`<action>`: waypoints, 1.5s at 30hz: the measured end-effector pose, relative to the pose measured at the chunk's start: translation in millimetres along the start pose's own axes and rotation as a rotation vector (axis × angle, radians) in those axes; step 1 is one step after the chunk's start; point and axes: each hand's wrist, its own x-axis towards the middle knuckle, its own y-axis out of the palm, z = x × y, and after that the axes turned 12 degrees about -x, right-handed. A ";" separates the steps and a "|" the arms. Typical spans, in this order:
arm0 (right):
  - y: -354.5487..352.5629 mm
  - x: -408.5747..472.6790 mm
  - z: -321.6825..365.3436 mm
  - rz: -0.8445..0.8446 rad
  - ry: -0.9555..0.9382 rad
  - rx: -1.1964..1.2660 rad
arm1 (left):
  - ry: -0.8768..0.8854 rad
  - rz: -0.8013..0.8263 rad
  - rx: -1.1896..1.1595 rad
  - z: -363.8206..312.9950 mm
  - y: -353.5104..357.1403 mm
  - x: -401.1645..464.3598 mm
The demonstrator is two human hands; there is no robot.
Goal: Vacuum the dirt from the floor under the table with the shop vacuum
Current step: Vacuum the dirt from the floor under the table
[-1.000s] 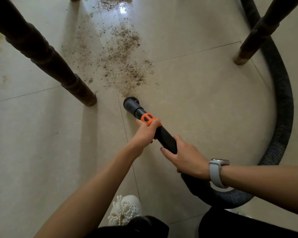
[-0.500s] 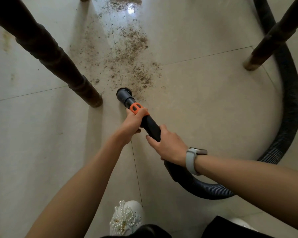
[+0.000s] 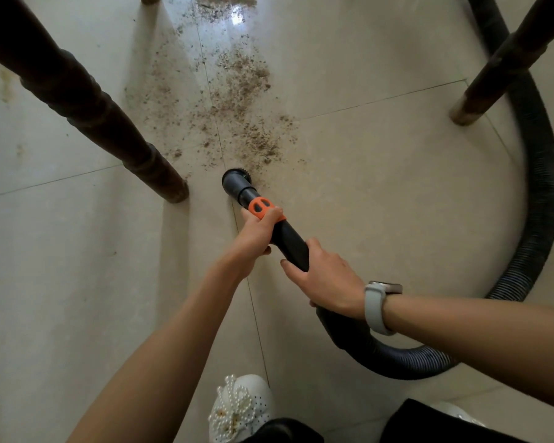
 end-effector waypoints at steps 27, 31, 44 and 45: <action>-18.2 -59.3 -71.3 -0.021 0.141 0.007 | -0.020 0.143 0.069 29.4 73.5 -45.9; -17.7 -43.9 -57.2 -0.035 0.119 0.015 | -0.003 0.123 0.068 16.9 62.9 -34.1; -20.2 13.6 -9.8 -0.041 0.060 -0.013 | 0.010 0.027 0.077 -18.7 23.8 14.1; -21.4 17.6 -5.7 -0.039 0.051 -0.005 | 0.010 0.012 0.073 -21.8 21.3 18.1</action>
